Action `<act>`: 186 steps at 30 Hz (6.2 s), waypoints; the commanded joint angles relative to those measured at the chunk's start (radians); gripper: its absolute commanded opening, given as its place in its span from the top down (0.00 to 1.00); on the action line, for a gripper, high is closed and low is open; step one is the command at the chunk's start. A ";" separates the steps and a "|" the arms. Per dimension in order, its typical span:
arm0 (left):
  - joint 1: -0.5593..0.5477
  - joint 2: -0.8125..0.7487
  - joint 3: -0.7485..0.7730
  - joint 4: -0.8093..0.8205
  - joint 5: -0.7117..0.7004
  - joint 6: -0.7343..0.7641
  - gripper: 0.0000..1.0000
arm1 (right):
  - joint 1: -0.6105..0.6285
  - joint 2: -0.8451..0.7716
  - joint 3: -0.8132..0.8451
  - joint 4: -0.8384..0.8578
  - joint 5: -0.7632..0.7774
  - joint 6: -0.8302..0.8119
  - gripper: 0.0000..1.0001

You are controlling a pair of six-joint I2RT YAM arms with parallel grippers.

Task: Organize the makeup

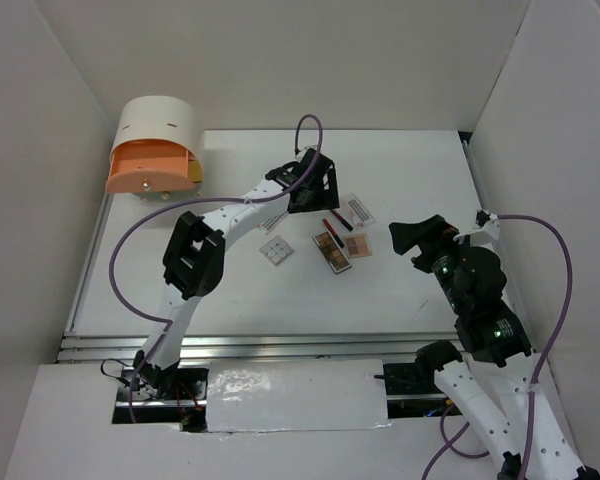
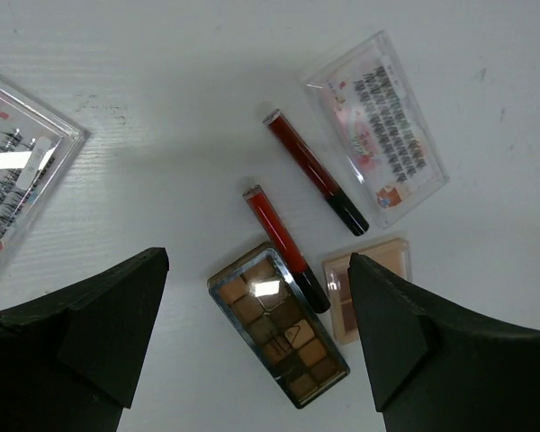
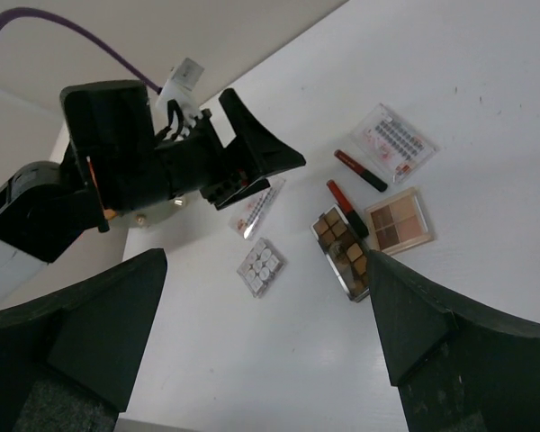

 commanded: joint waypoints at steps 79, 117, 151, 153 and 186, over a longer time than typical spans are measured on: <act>0.292 -0.497 -0.173 0.054 -0.245 -0.239 0.91 | -0.003 -0.050 -0.028 -0.001 -0.146 -0.087 0.00; 0.926 -0.674 -0.436 0.184 -0.039 -0.357 0.80 | -0.002 0.018 -0.018 0.017 -0.172 -0.095 0.00; 0.033 -0.146 0.109 -0.075 -0.148 -0.027 0.01 | -0.035 0.405 0.019 0.207 0.032 -0.108 0.00; 0.025 -0.143 0.031 -0.014 -0.133 -0.066 0.01 | -0.089 0.580 0.103 0.190 -0.026 -0.130 0.00; 0.025 -1.066 -0.721 -0.095 -0.133 0.123 0.01 | 0.057 1.634 0.880 -0.098 -0.169 -0.803 0.31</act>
